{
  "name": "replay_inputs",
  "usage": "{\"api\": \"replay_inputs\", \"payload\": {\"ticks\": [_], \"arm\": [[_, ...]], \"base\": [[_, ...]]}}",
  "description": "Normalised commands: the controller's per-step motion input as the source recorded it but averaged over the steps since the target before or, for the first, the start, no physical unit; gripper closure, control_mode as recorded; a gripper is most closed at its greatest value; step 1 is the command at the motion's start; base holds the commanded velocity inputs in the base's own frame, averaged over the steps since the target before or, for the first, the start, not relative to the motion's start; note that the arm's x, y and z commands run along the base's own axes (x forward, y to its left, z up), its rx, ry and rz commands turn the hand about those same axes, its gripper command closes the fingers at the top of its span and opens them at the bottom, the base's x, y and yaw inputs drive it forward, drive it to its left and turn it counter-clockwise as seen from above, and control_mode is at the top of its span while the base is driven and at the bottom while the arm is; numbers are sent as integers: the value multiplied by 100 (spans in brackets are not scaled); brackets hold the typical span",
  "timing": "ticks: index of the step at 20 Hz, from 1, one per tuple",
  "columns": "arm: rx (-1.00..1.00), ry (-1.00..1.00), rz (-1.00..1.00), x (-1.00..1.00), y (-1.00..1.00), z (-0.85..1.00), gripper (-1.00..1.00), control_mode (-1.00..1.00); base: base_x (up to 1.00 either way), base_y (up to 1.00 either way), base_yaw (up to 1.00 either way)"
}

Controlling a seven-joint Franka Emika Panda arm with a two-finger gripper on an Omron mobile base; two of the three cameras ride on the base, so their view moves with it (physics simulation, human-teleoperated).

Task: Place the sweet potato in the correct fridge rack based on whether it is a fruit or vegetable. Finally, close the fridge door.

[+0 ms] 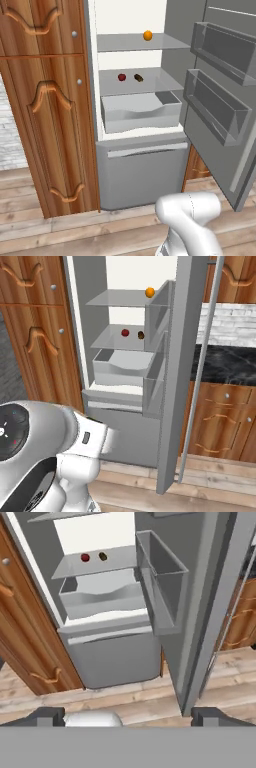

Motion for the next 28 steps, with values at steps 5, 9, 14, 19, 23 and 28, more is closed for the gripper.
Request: {"api": "replay_inputs", "payload": {"ticks": [5,9,14,19,23,28], "arm": [[12,-10,1,-1,-100,4,-100,-100],[12,0,1,6,-100,0,-100,-100],[5,-3,9,27,-100,0,-100,-100],[0,-2,8,2,-21,0,-100,-100],[0,-1,2,12,-4,0,-100,-100],[-1,-2,9,41,-3,-37,-100,-100]], "base": [[0,0,0],[0,0,0],[0,0,0],[0,0,0],[0,0,0],[0,0,0]]}}
